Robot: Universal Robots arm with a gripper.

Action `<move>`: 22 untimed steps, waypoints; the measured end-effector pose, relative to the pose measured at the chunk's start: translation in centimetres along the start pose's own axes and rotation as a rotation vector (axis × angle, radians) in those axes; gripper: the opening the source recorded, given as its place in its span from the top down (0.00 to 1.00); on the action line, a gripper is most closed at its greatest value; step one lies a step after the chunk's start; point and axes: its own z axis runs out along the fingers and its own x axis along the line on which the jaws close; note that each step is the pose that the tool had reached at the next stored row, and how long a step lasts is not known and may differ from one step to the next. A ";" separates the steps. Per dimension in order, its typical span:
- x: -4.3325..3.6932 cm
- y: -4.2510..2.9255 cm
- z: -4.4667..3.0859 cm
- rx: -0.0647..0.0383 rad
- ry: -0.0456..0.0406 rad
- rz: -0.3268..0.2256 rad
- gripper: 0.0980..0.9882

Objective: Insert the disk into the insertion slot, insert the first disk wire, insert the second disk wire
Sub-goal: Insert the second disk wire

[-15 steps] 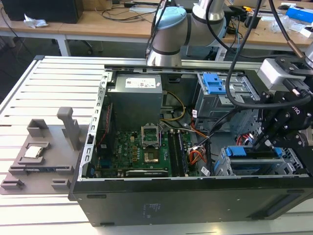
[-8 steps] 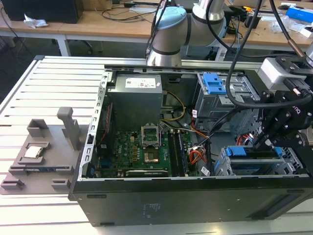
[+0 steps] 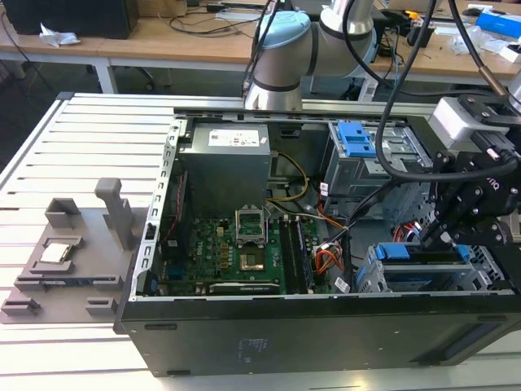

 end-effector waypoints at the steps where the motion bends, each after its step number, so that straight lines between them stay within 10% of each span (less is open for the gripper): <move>1: 0.00 0.00 0.00 0.000 -0.0001 0.000 0.94; 22: 0.08 -0.13 0.05 -0.001 -0.0131 -0.001 0.94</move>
